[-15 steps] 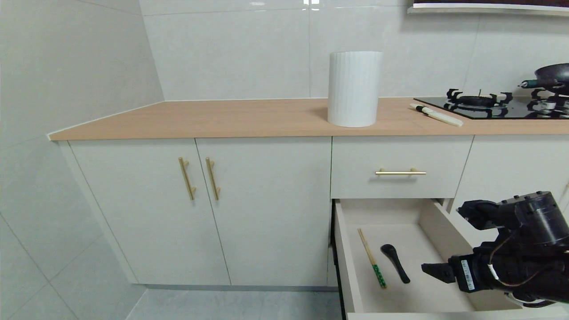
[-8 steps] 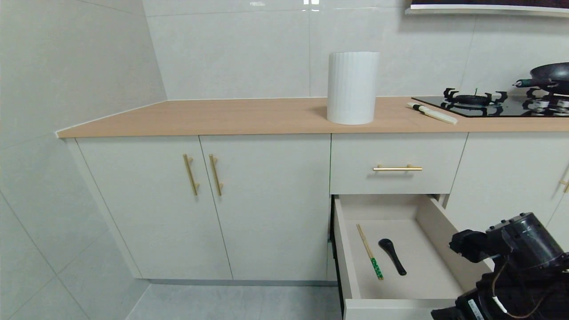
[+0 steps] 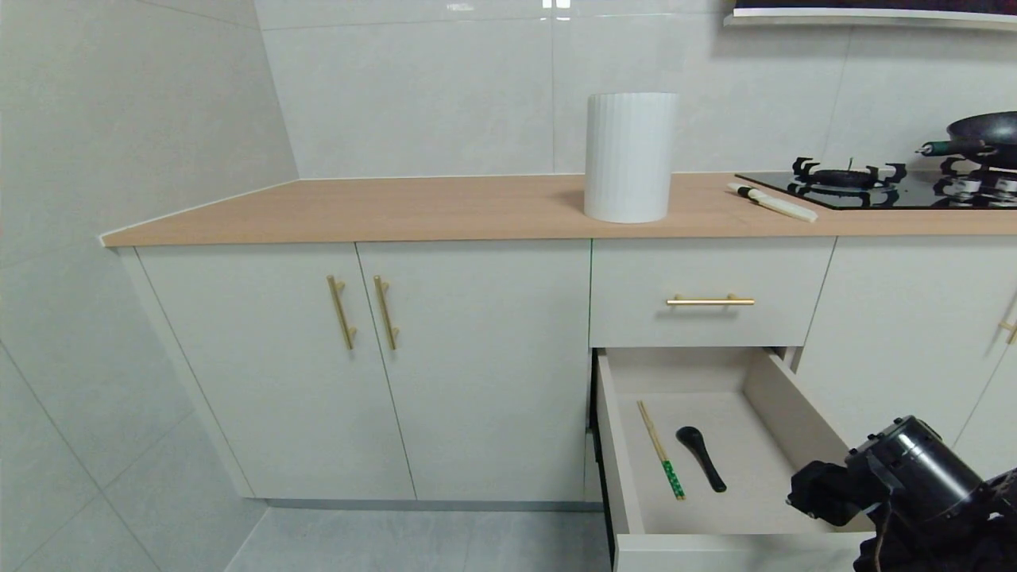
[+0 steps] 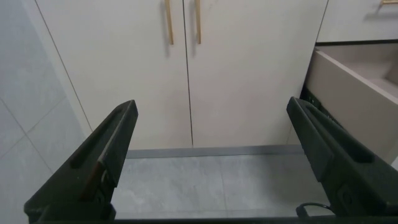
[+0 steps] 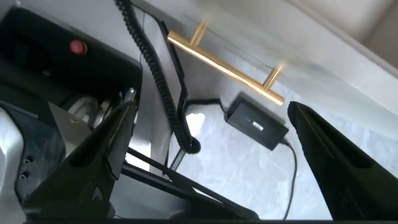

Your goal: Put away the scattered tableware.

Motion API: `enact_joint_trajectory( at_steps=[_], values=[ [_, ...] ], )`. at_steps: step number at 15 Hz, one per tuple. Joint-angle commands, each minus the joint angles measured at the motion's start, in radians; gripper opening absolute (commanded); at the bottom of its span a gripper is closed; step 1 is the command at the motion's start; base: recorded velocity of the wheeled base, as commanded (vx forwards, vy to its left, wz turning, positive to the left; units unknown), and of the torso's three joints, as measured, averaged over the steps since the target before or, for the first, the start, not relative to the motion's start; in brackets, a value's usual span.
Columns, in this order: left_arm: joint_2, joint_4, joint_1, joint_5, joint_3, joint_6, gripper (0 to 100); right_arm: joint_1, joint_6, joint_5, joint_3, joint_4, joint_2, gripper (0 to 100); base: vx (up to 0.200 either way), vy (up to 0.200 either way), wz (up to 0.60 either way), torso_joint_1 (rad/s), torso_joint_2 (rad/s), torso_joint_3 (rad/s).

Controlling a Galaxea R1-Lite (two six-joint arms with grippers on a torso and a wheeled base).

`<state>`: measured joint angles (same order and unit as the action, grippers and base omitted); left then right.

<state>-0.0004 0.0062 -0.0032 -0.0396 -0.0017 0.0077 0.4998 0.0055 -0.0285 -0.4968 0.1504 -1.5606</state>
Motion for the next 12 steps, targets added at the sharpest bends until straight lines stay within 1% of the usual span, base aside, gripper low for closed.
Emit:
enact_joint_trajectory(
  at_steps=[1,3,5,8,12],
  values=[
    [0.0,0.0,0.0,0.0,0.0,0.0,100,0.0,0.005,-0.008,-0.008,-0.005,-0.064,100,0.0,0.0,0.0,0.0,0.0,0.0],
    [0.0,0.0,0.0,0.0,0.0,0.0,100,-0.006,0.021,-0.011,-0.02,-0.006,-0.082,100,0.0,0.0,0.0,0.0,0.0,0.0],
    [0.0,0.0,0.0,0.0,0.0,0.0,100,-0.006,0.099,-0.025,-0.057,-0.006,-0.116,100,0.0,0.0,0.0,0.0,0.0,0.0],
    [0.0,0.0,0.0,0.0,0.0,0.0,100,-0.006,0.231,-0.093,-0.117,-0.005,-0.19,100,0.0,0.0,0.0,0.0,0.0,0.0],
    [0.0,0.0,0.0,0.0,0.0,0.0,100,-0.007,0.337,-0.151,-0.17,-0.019,-0.259,100,0.0,0.0,0.0,0.0,0.0,0.0]
  ],
)
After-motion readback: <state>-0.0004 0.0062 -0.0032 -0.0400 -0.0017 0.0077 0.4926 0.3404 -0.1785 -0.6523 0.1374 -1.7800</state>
